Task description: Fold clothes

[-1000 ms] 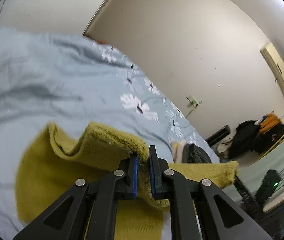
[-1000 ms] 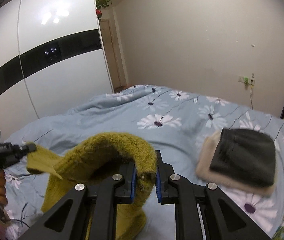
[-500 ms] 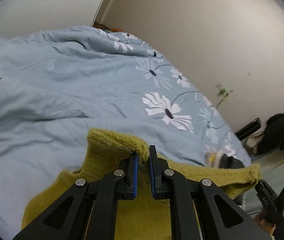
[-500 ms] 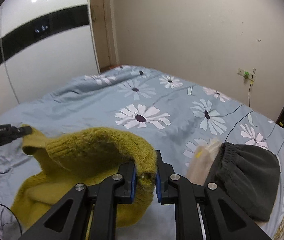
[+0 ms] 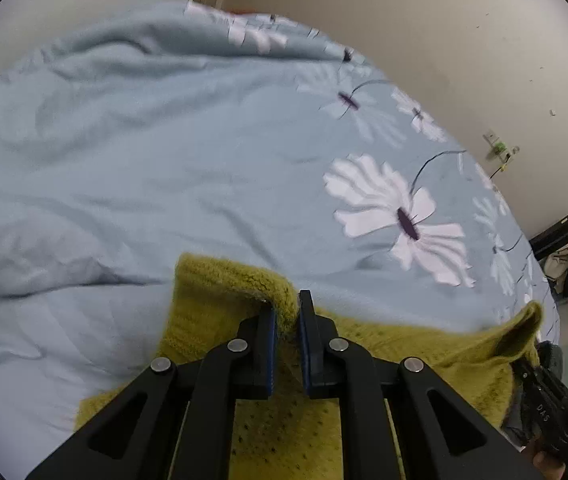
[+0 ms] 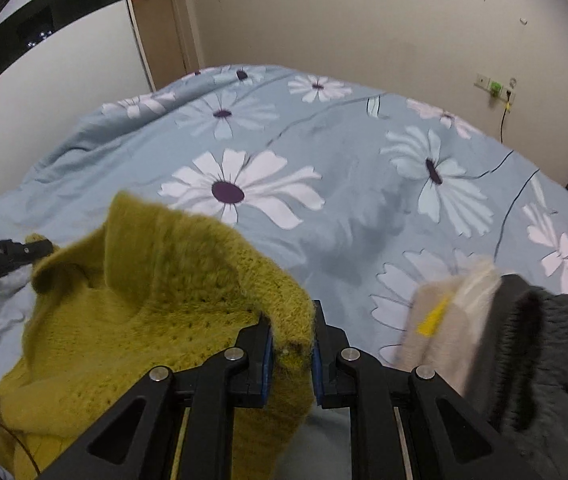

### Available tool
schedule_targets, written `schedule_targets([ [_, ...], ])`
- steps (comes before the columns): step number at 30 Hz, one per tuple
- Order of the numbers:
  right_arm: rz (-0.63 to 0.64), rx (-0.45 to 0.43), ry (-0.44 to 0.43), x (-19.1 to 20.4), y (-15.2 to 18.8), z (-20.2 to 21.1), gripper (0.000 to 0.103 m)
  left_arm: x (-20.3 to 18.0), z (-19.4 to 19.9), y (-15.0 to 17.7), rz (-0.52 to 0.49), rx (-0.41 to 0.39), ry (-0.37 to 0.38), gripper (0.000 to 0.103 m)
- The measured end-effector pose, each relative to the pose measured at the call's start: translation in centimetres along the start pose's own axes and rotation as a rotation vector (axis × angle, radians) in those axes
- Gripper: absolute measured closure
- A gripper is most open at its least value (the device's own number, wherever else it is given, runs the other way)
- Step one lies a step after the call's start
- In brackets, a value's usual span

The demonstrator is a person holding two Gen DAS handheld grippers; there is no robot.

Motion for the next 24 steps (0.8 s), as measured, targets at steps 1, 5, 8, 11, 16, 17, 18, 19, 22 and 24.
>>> schedule_targets([
  [1,0.001,0.006,0.001,0.1,0.1,-0.3,0.086,0.3,-0.3,0.3,0.011,0.012,0.003,0.09],
  [5,-0.005,0.015,0.005,0.1,0.2,-0.2,0.081,0.9,0.2,1.1,0.052,0.039,0.042,0.084],
  [8,-0.031,-0.008,-0.013,-0.1,-0.2,1.8,0.069,1.1,2.0,1.8,0.056,0.06,0.055,0.063],
  [11,-0.044,-0.02,-0.049,0.1,1.2,4.6,0.05,1.7,5.1,3.1,0.081,0.076,0.103,0.053],
  [16,-0.042,-0.015,-0.124,1.4,5.7,9.6,0.05,5.1,11.2,7.0,0.094,0.069,0.146,0.042],
  [17,-0.041,-0.014,-0.138,1.7,6.6,10.6,0.05,6.2,12.5,8.1,0.089,0.059,0.133,0.042],
  [18,-0.041,-0.013,-0.153,2.0,7.5,11.7,0.05,7.4,13.7,9.2,0.084,0.049,0.12,0.041],
  [19,-0.04,-0.012,-0.168,2.2,8.4,12.7,0.05,8.9,14.7,10.5,0.082,0.042,0.095,0.041],
  [22,-0.05,0.011,-0.229,3.2,11.9,15.4,0.05,13.3,16.6,14.4,0.095,0.05,0.026,0.041],
  [24,-0.09,0.06,-0.293,4.2,15.7,16.1,0.05,16.3,17.0,16.8,0.141,0.061,-0.005,0.041],
])
Point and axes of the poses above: each gripper's, at about its wrist camera, not at the fingertips, and z roughly against the way its jaws point, x to its left, y to its underside, the point moved 5 cm from there along -z, roughly the way its jaws point, and after that the axes turned 3 degrees about -x, right-handed, at the moved point
